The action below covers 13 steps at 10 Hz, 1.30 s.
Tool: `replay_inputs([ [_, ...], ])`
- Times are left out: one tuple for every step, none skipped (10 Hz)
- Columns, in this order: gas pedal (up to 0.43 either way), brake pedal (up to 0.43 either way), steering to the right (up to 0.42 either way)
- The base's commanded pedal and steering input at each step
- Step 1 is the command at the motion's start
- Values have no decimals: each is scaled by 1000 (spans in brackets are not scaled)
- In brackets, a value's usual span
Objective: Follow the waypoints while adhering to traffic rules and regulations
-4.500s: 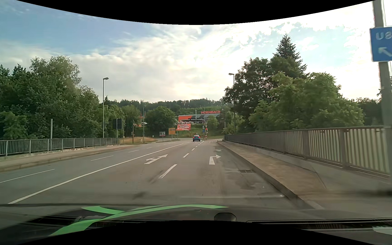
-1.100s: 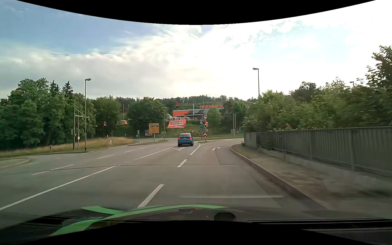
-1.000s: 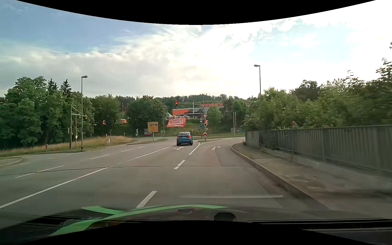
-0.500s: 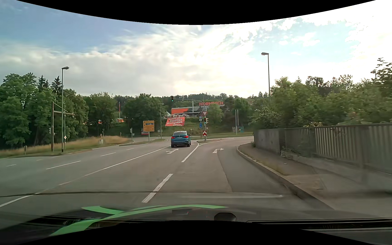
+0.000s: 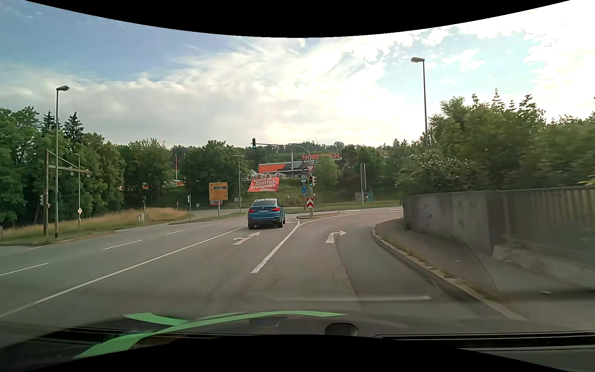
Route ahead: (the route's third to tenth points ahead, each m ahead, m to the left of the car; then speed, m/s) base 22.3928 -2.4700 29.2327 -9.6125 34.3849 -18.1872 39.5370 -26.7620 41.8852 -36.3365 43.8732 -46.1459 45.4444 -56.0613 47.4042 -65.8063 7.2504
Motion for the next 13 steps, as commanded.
replay_inputs([
  [39,0,0],
  [39,0,3],
  [39,0,3],
  [39,0,4],
  [39,0,6],
  [39,0,9],
  [39,0,10],
  [39,0,10],
  [39,0,12],
  [39,0,18],
  [39,0,27],
  [39,0,34],
  [39,0,41],
])
